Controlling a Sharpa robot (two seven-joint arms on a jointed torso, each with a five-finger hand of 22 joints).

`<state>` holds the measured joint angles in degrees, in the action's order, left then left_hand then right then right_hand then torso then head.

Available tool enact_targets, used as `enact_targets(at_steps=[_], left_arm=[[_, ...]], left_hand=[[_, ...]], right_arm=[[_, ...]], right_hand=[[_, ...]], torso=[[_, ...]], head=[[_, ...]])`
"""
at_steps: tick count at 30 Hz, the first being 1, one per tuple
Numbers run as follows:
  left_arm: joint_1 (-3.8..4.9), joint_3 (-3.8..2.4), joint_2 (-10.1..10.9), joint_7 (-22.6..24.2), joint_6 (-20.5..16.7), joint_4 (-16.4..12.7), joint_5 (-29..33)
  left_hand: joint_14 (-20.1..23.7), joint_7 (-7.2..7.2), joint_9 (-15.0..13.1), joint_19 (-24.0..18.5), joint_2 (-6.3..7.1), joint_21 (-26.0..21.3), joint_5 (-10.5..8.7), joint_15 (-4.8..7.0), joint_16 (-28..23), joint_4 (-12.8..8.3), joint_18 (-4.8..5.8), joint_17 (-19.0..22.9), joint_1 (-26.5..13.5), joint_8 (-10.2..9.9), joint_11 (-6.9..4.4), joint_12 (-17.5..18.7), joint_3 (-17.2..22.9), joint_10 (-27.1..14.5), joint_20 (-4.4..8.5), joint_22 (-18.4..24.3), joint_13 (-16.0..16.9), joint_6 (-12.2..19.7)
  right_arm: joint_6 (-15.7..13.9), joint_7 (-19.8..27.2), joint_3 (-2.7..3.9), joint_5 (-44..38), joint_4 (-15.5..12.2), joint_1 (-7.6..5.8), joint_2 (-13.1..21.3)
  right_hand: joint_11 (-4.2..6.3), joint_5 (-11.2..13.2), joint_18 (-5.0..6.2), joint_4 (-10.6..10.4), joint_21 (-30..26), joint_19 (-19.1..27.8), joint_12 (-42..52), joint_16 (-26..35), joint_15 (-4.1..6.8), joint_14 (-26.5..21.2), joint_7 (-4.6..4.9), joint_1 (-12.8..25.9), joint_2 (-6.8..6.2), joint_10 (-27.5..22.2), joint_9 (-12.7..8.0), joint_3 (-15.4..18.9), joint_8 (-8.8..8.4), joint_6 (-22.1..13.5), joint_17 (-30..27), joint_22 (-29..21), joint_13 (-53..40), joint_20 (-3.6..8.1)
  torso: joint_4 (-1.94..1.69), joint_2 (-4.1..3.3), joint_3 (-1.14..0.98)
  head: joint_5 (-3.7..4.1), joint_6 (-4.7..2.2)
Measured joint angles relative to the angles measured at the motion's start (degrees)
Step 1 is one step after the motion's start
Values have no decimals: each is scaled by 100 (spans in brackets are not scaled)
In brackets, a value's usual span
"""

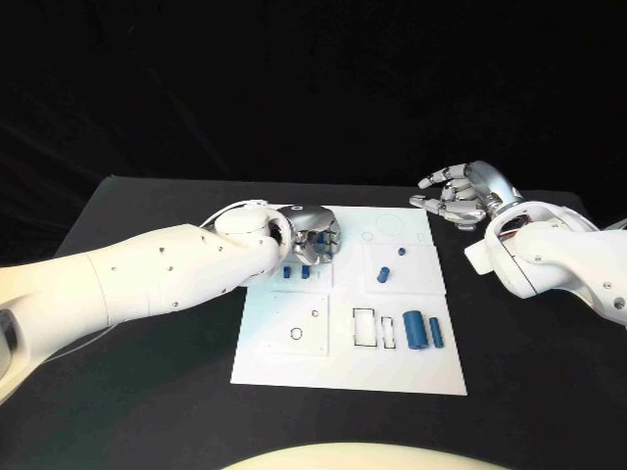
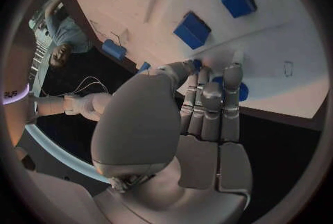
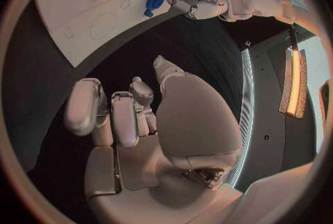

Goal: Assemble the parts on the task board

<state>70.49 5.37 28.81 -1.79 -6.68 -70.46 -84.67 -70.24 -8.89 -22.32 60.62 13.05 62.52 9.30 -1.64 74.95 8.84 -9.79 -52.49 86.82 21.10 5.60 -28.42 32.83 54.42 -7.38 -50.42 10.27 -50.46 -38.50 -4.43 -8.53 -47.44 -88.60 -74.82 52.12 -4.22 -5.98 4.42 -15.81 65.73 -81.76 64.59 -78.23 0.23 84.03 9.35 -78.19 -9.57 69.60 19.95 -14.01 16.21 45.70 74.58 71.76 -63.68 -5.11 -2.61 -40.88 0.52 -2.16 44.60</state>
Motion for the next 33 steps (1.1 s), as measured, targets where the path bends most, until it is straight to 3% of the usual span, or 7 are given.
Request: enact_targets(at_steps=[7, 10, 18, 26, 33], left_arm=[[3, -1, -13, -18, 4, 14, 4], [3, 1, -14, -19, -15, 17, 7], [-8, 4, 64, 48, -210, -65, 81], [-9, -120, 253, 133, -403, -306, 226], [12, -258, 563, 166, -492, -642, 390]], left_hand=[[-142, -18, 43, 135, -38, 218, 0, 24, 142, -143, 0, -134, 37, -28, -17, 2, 143, 121, 12, -227, 14, -103], [-174, -10, 55, 177, -51, 292, -2, 31, 176, -215, 95, -193, 51, -28, -29, 4, 180, 172, 11, -339, 26, -129], [-373, -17, 94, 350, -141, 489, -169, 24, 289, -246, 96, -320, -40, -61, -20, 17, 180, 245, 23, -567, 21, -252], [-419, -2, 96, 399, -122, 548, -179, 30, 316, -246, 96, -374, -85, -61, -36, 20, 180, 286, 30, -655, 48, -280], [-461, -2, 103, 440, -143, 575, -200, 31, 337, -246, 96, -407, -105, -62, -38, 20, 180, 305, 30, -697, 47, -320]], right_arm=[[-1, 2, 0, 0, -1, 0, 1], [-1, 3, 0, 0, -2, 0, 1], [-1, 8, 0, 0, 0, 0, -6], [-1, 12, 0, 1, 5, 0, -8], [-2, 17, 0, 3, 7, 1, -5]], right_hand=[[0, 0, 0, 0, 0, 0, 0, 0, 0, 0, 0, 0, 0, 0, 0, 0, -1, 0, 0, 0, 0, 0], [0, 0, 0, 0, 0, 0, 0, 0, 0, 0, 0, 0, 0, 0, 0, 0, -1, 0, 0, 0, 0, 0], [0, 0, 0, 0, 0, 0, 0, 0, 0, 0, 0, 23, 23, 0, 0, 0, -1, 0, 0, 10, -11, 0], [-1, 0, 0, 0, 0, 0, 0, 0, 0, 0, 0, 23, 23, 0, 0, 0, -2, 0, 4, 9, -11, 0], [-1, 0, 0, 0, 0, 0, 0, 0, 0, 0, 0, 23, 23, 1, 0, 0, -2, 0, 4, 9, -10, 0]], torso=[[3, 0, -3], [4, 1, -4], [5, 1, 1], [3, 4, 2], [-3, 10, -1]], head=[[-1, 4], [3, -2], [-2, -15], [-1, -23], [-1, -31]])
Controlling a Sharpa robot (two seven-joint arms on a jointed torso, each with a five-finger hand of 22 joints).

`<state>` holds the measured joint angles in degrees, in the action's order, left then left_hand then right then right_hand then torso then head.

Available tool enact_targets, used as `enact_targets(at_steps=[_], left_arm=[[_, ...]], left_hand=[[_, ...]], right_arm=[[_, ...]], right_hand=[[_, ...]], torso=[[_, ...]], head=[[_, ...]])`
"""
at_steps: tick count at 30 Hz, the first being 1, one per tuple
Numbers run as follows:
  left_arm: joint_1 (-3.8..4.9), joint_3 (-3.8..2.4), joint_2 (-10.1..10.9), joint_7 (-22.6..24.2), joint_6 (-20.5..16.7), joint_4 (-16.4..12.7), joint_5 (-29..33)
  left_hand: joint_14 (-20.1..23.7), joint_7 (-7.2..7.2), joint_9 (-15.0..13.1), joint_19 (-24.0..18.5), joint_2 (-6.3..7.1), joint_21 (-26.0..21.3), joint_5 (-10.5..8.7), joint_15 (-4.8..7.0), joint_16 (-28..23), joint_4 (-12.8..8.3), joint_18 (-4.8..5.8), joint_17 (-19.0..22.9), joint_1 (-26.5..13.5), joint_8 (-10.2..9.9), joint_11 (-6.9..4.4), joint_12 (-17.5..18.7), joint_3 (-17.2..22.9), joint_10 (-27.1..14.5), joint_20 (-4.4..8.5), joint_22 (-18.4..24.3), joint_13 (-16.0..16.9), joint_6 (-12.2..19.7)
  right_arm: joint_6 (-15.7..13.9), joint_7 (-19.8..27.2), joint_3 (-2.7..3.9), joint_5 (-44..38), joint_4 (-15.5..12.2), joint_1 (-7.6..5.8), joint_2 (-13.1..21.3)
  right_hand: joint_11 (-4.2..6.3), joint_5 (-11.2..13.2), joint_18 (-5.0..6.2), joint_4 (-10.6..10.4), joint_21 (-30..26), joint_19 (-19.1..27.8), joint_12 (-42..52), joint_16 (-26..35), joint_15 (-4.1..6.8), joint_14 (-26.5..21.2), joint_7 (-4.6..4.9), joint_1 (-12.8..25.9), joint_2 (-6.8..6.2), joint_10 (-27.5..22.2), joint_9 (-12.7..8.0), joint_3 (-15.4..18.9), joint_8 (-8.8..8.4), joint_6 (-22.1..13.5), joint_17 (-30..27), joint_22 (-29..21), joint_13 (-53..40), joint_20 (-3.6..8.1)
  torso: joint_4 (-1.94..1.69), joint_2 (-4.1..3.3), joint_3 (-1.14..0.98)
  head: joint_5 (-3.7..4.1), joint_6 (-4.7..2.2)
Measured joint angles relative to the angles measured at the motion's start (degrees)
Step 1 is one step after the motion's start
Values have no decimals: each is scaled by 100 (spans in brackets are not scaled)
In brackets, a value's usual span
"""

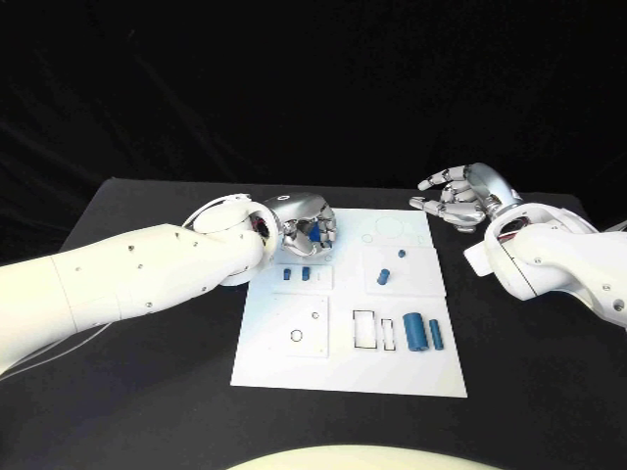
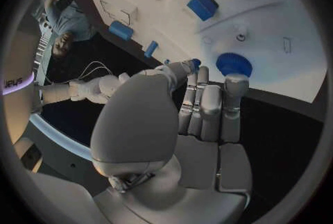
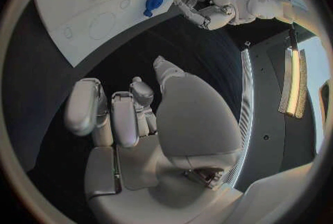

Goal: Assemble the parts on the task board

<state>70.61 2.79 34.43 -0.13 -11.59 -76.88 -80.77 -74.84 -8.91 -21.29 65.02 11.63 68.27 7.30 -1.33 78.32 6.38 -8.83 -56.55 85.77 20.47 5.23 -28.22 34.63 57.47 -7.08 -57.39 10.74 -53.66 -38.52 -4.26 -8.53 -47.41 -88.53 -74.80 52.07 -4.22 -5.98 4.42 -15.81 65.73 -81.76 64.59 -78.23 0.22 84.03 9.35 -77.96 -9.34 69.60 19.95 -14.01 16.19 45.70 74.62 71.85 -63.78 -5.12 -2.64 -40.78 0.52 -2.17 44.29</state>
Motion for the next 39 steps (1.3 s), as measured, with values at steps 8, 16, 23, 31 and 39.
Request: enact_targets(at_steps=[8, 16, 23, 31, 39], left_arm=[[16, -34, 322, -22, 5, -180, 136], [-20, -33, 459, -46, 10, -139, 219], [-70, -28, 519, -61, 12, -55, 241], [-143, -22, 530, -64, 16, 13, 258], [-165, -22, 508, -57, 33, 66, 275]], left_hand=[[-21, 1, 0, 20, 23, 22, 0, 21, 23, -15, 0, -44, -23, 0, -21, 0, -15, 21, -21, -32, 0, 0], [-21, 1, 0, 20, 23, 22, 0, 21, 23, -15, 0, -48, -23, 0, -20, 17, -16, 21, -20, -32, -1, 0], [-21, 1, 0, 20, 23, 22, 0, 21, 23, -15, 0, -39, -22, 0, -20, 28, -16, 21, -20, -31, -1, 0], [-21, 1, 1, 40, 23, 22, 0, 21, 23, -30, 0, -39, -22, 0, -1, 29, 0, 40, 1, -30, -3, 0], [-20, 21, 2, 40, 24, 22, 0, 21, 23, -30, 0, -27, -22, 0, -1, 29, 0, 40, 1, -30, -4, -20]], right_arm=[[0, 2, 0, 1, -4, 0, 15], [0, 3, 0, 1, -5, 0, 20], [0, 4, 0, 2, -5, 0, 19], [0, 5, 0, 2, 2, 0, 19], [0, 5, 0, 2, 5, 1, 19]], right_hand=[[0, 0, 0, 0, 0, 0, 0, 0, 0, 0, 0, 0, 0, 0, 0, 0, 0, 0, -1, -1, 1, 0], [0, 0, 0, 0, 0, 0, 0, 0, 0, 0, 0, 0, 0, 0, 0, 0, -1, 0, 7, -1, -5, 0], [0, 0, 0, 0, 0, 0, 0, 0, 0, 0, 0, 0, 0, 0, 0, 0, -1, 0, 7, -1, -5, 0], [-1, 0, 0, 0, 0, 0, 0, 0, 0, 0, 0, 0, 0, 1, 0, 0, -1, 0, 6, -2, -4, 0], [-3, 0, 0, 0, 0, 0, 0, 0, 0, 0, 0, 0, 0, 3, 0, 0, -1, 0, 6, -2, -3, 0]], torso=[[-4, 2, -3], [-3, -3, 3], [-1, -6, 5], [6, -8, 5], [8, -8, 0]], head=[[-10, -2], [-26, 3], [-33, 4], [-30, 13], [-25, 19]])
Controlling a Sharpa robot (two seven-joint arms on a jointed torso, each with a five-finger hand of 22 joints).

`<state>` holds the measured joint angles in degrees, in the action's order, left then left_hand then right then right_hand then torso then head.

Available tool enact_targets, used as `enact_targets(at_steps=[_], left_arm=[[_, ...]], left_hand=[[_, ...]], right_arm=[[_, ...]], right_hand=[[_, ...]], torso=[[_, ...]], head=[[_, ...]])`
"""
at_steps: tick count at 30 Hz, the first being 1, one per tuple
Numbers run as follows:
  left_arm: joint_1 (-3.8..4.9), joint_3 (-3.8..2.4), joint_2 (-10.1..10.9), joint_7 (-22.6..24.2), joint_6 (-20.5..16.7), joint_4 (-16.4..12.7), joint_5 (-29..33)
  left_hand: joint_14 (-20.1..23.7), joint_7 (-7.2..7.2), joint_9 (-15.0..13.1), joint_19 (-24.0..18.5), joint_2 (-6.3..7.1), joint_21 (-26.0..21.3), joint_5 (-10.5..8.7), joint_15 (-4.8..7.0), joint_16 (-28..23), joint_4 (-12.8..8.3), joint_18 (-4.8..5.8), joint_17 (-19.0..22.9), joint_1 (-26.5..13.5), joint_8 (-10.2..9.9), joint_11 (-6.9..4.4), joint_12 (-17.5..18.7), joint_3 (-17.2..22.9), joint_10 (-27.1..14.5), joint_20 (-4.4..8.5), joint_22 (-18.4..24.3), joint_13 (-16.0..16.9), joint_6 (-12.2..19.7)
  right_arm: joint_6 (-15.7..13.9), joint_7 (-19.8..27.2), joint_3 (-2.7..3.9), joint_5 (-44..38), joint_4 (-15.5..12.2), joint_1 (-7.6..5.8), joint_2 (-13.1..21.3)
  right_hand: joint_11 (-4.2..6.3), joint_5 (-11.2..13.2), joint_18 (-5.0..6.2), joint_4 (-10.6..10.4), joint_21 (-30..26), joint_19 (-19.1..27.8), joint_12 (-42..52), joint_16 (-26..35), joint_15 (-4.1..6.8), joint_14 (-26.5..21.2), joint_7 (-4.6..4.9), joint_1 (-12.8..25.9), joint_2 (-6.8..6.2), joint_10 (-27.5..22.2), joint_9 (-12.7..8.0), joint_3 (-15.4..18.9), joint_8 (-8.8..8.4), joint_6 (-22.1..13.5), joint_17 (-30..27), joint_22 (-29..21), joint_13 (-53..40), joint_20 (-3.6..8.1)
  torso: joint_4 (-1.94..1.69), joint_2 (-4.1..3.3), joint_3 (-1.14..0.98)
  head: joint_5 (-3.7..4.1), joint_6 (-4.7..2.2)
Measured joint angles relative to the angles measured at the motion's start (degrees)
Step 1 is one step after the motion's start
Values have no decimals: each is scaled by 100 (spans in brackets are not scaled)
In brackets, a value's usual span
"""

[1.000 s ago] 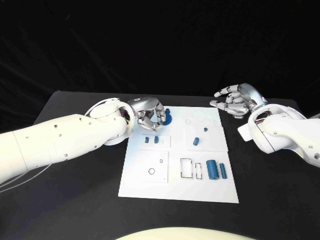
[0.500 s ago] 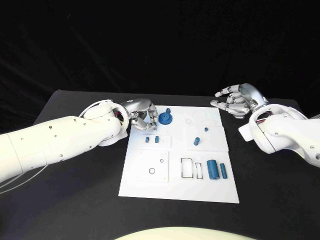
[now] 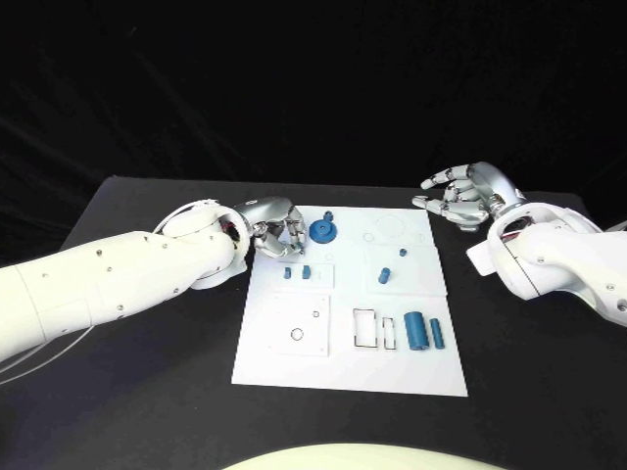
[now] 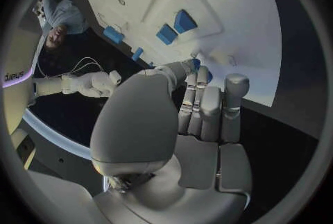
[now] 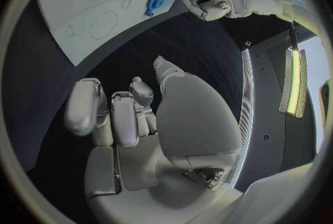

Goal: Assemble the parts on the task board

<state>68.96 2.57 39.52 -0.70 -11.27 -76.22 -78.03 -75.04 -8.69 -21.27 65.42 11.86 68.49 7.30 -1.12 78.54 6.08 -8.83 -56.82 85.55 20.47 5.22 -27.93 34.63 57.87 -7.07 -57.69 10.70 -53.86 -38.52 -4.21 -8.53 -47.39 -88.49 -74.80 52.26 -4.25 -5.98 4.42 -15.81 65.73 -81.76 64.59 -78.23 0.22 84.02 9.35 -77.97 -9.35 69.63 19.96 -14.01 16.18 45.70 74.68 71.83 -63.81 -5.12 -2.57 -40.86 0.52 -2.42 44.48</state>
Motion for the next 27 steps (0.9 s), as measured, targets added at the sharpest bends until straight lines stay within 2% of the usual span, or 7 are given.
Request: enact_targets(at_steps=[27], left_arm=[[-28, 18, -73, 6, 132, 20, 83]], left_hand=[[0, -20, 5, 0, 0, 0, 0, 0, -1, 0, 0, 21, 0, 0, -20, 2, 0, 21, 0, -5, 8, -20]], right_arm=[[0, 1, 0, 0, 1, 0, 1]], right_hand=[[0, 0, 0, 0, 0, 0, 0, 0, 0, 0, 0, 0, 0, 0, 0, 0, 0, 0, -2, -1, 2, 0]], torso=[[-3, 2, -1]], head=[[9, 11]])
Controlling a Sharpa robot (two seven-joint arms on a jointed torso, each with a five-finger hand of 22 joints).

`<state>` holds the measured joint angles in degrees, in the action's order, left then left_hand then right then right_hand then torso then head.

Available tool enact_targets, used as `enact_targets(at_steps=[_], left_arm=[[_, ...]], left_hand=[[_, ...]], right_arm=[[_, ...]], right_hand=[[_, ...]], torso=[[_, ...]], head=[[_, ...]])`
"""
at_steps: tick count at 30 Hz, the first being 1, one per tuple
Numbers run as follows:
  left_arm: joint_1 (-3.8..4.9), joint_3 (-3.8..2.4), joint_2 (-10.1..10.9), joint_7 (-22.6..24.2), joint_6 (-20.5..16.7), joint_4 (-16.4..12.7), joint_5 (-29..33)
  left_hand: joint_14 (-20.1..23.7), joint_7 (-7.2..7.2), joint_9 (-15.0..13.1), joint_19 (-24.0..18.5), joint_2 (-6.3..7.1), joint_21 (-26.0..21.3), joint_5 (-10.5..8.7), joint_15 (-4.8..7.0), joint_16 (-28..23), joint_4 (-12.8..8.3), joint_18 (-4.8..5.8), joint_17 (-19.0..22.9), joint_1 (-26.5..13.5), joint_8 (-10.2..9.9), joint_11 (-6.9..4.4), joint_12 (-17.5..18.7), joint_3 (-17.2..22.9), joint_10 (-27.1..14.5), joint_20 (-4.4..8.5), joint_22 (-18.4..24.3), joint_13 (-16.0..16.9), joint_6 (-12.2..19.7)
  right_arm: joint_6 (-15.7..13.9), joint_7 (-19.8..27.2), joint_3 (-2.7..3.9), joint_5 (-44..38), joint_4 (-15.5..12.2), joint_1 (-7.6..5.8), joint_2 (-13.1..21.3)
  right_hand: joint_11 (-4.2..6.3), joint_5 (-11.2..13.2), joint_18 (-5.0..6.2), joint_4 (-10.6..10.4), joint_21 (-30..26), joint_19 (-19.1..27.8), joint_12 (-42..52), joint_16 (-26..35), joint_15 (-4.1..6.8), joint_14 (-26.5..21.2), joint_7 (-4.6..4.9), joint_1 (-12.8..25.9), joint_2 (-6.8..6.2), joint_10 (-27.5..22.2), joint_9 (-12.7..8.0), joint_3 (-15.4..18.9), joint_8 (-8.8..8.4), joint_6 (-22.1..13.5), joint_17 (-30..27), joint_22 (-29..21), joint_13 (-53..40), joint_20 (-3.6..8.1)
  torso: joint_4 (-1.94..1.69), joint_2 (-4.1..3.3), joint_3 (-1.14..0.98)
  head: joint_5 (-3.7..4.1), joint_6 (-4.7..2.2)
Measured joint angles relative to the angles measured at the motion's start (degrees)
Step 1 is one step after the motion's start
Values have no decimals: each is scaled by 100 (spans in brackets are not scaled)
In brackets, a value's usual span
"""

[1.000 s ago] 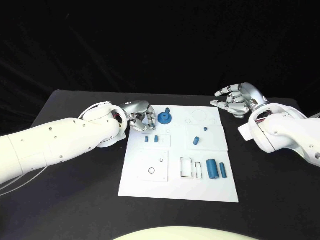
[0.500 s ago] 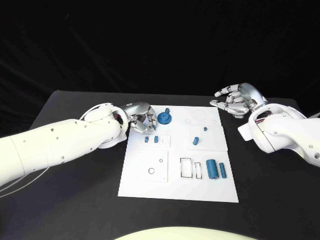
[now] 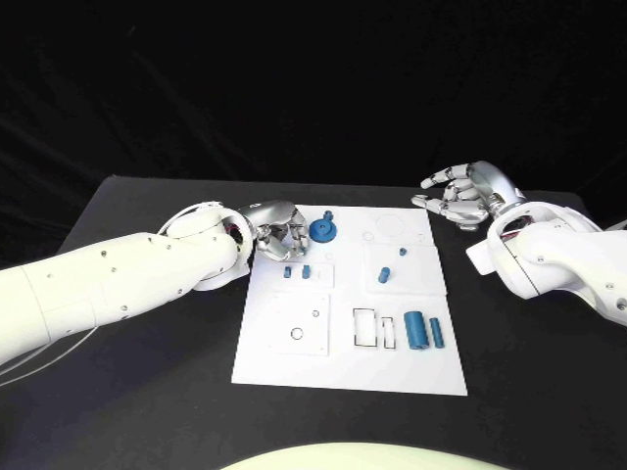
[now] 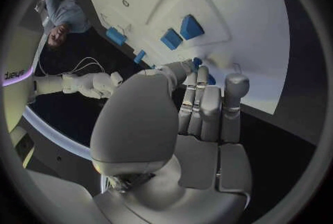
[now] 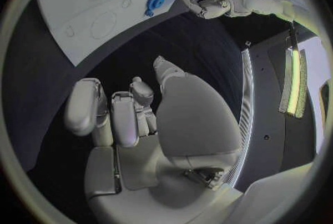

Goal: Assemble the parts on the task board

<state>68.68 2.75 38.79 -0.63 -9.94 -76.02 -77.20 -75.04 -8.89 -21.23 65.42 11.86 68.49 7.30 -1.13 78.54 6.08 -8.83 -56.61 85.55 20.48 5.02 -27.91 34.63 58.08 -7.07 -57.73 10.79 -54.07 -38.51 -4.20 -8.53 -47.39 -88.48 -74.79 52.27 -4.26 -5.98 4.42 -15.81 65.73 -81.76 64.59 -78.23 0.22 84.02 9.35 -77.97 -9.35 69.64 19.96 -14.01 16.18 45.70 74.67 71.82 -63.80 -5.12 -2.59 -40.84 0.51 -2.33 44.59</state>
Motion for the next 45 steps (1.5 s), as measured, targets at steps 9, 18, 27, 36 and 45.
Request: enact_targets(at_steps=[9, 18, 27, 36, 45], left_arm=[[4, -3, -19, -23, 55, 36, 7], [7, -1, -44, -46, 98, 66, 7], [9, -1, -48, -60, 134, 79, 4], [5, 5, -41, -77, 133, 80, 7], [-2, 13, -30, -78, 107, 77, 37]], left_hand=[[0, 0, 0, 0, 0, 0, 0, 0, 0, 0, 0, 0, 0, 0, 0, 0, 0, 0, 0, -2, 0, 1], [0, 0, 0, 0, 0, 0, 1, 0, -3, -15, 0, 11, 0, -4, 0, -1, -16, 0, 0, 25, 0, 1], [0, 0, 13, -13, 28, -23, 1, 0, -3, -32, 0, 60, -38, -42, 1, 37, 1, -1, -2, 87, 0, 2], [0, 0, 40, -115, 67, -95, 1, 0, -4, -14, 0, 104, -188, -99, 1, 113, -16, -1, -10, 194, -1, 2], [0, -19, 92, -115, 120, -121, 1, 0, -4, -12, 0, 114, -286, -211, 3, 153, -15, 1, -10, 206, 6, 66]], right_arm=[[0, 1, 0, 0, -3, 1, 4], [0, 1, 0, 0, -7, 1, 13], [0, 2, 0, 0, -7, 1, 19], [0, 2, 0, 0, -6, 1, 27], [0, 2, 0, 0, -5, 1, 29]], right_hand=[[0, 0, 0, 0, 0, 0, 0, 0, 0, 0, 0, 0, 0, 0, 0, 0, 0, 0, -1, 0, 0, 0], [0, 0, 0, 0, 0, -22, 0, 0, 0, 0, 0, 31, 31, 0, 0, 0, 43, 0, 7, 0, 1, -22], [0, 0, 0, 0, 0, -22, 0, 0, 0, 0, 0, 31, 31, 0, 0, 0, 43, 0, 7, 0, 1, -22], [0, 0, 0, 0, 0, -22, 0, 0, 0, 0, 0, 30, 31, 0, 0, 0, 43, 0, 6, -1, 1, -22], [0, 0, 0, 0, 0, -22, 0, 0, 0, 0, 0, 30, 30, 0, 0, 0, 43, 0, 5, -1, 2, -21]], torso=[[0, 0, 0], [0, -4, 0], [1, -3, 0], [1, 1, 0], [1, 1, 1]], head=[[-4, 12], [3, 16], [7, 26], [4, 31], [3, 31]])
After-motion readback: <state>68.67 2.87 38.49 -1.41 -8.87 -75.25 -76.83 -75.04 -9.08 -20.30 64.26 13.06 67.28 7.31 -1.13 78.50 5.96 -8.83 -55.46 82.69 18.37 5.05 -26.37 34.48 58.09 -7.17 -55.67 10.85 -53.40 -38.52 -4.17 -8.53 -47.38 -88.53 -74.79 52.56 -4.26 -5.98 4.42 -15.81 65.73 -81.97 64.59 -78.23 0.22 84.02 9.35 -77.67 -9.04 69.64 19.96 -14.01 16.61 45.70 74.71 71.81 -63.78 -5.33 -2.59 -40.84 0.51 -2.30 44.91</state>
